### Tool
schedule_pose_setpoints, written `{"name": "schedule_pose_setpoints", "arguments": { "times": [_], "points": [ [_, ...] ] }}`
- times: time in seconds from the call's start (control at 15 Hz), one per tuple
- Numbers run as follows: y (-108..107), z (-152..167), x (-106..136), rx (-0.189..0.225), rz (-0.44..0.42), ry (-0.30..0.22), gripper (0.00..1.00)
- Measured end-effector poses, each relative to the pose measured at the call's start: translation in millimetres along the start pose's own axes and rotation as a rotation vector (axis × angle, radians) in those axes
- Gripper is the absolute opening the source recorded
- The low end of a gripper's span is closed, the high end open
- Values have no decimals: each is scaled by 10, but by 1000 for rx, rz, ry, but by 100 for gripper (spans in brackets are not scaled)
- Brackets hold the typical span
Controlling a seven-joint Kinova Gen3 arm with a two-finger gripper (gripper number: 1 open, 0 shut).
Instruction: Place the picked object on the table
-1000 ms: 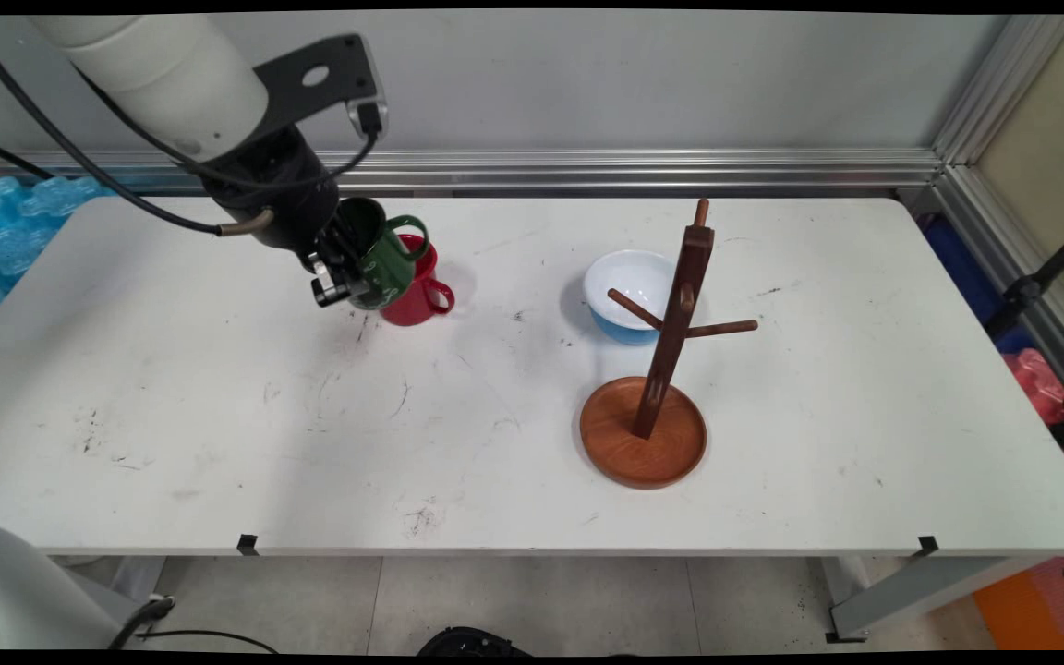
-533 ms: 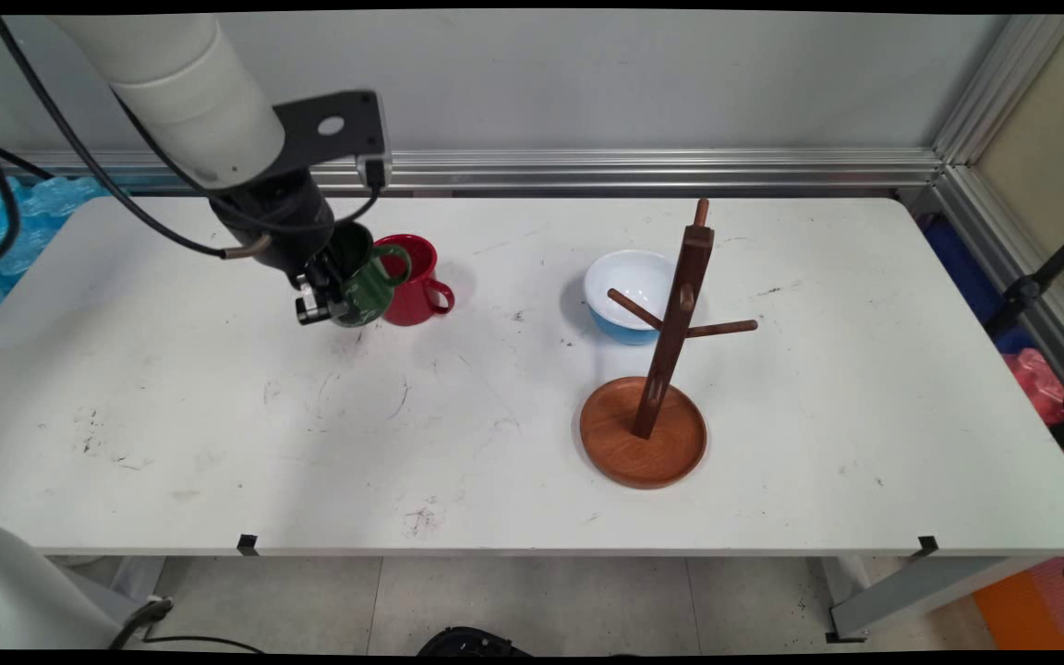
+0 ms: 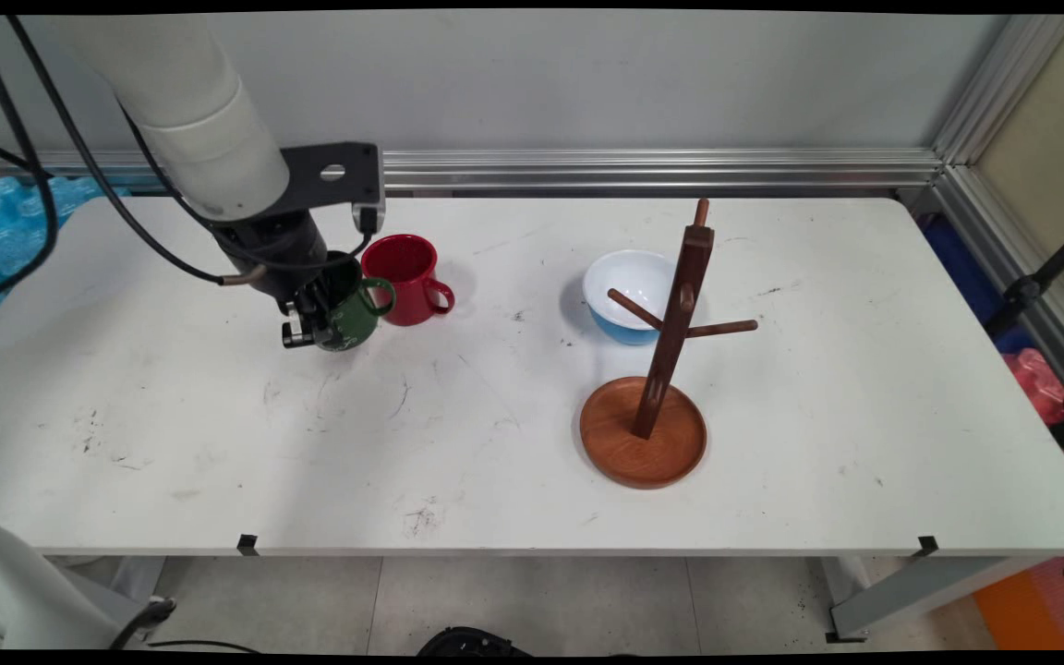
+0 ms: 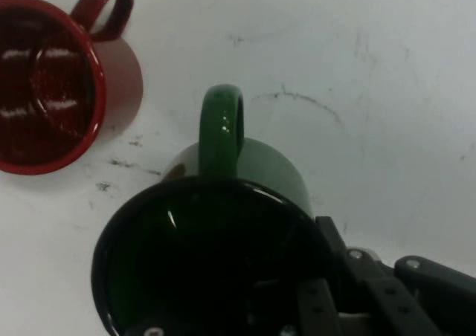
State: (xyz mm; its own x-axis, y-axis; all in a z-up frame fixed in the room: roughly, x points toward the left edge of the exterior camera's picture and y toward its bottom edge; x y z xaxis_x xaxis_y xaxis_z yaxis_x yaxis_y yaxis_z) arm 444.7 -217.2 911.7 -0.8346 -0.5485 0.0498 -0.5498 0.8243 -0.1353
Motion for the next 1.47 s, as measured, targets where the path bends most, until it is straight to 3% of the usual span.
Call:
{"name": "schedule_pose_setpoints", "arguments": {
  "times": [0.53,1.47],
  "points": [
    [-65,369,-99,-22,67,-30,0],
    [-92,744,-185,-73,314,-45,0]
  ]
}}
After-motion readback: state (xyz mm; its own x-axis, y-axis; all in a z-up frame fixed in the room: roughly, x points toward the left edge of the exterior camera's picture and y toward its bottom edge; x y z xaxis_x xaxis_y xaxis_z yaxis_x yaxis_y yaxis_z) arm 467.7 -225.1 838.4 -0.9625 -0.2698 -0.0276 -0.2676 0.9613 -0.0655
